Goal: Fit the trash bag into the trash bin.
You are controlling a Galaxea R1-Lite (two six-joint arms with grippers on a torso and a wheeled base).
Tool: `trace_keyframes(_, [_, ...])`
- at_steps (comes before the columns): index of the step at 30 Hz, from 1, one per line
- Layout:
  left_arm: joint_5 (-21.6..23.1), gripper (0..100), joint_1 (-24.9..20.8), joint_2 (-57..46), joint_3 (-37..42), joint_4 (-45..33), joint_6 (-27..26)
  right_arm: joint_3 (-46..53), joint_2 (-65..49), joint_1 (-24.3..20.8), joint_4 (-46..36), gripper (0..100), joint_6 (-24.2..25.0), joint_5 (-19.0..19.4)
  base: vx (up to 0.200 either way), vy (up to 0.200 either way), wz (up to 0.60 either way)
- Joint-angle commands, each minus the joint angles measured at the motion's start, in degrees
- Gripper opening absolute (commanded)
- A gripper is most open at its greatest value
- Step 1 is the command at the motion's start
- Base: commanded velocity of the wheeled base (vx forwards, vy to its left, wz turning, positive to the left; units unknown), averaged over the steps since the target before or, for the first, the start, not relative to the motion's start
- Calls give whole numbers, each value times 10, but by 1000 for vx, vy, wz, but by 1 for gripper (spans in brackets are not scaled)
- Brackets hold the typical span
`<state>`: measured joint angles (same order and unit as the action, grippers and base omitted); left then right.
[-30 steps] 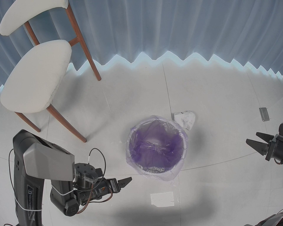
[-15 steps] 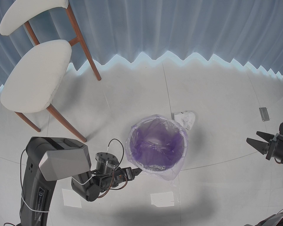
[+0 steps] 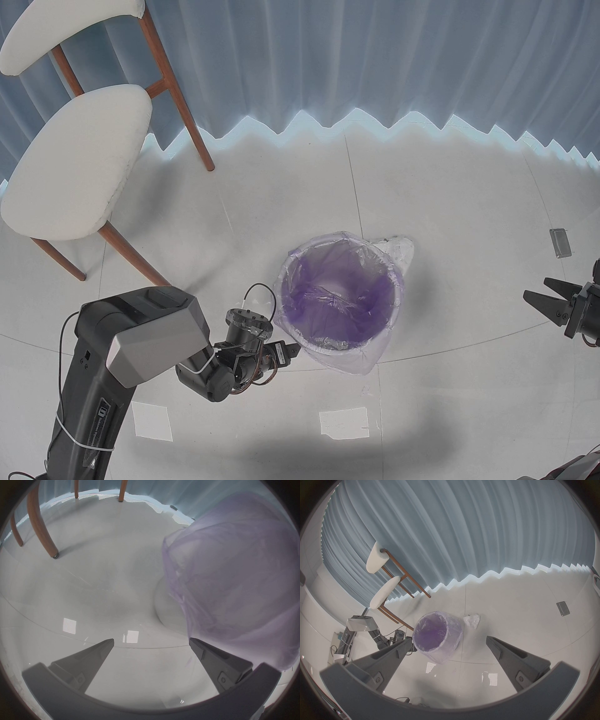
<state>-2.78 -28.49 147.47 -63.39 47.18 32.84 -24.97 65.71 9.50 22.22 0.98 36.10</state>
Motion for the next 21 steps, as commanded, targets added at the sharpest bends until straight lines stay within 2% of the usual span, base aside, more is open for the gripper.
trace_keyframes(1, [-18, 100, 10, 10, -36, -27, 5, 0, -1, 0, 0, 100, 1, 0, 0, 0, 0])
trace_keyframes(2, [-38, 100, 23, 12, -54, -46, 5, 3, -1, 0, 0, 100, 1, 0, 0, 0, 0])
trace_keyframes(5, [-50, 100, 39, 10, -50, -46, 4, 5, -2, 1, 0, 100, 1, 0, 0, 0, 0])
trace_keyframes(9, [-49, 100, 43, -43, 30, -24, 2, 4, -1, 1, 0, 100, 1, 0, 0, 0, 0])
trace_keyframes(10, [-49, 100, 43, -43, 30, -24, 2, 4, -1, 1, 0, 100, 1, 0, 0, 0, 0])
trace_keyframes(12, [-47, 100, 44, -110, 115, 18, 2, 5, 1, 1, 0, 100, 1, -4, 0, 0, 0])
trace_keyframes(16, [-46, 100, 61, -207, 241, 126, 4, 32, -5, 1, 1, 100, 11, -40, 0, 0, 0])
trace_keyframes(19, [-43, 100, 82, -287, 380, 248, 3, 67, -40, 1, 5, 100, 51, -56, 0, 0, 0])
trace_keyframes(20, [-43, 100, 83, -293, 391, 259, 4, 69, -44, 1, 5, 100, 55, -56, 0, 0, 0])
trace_keyframes(21, [-31, 100, 93, -315, 455, 315, 2, 81, -63, 1, 5, 100, 75, -57, 0, 0, 0])
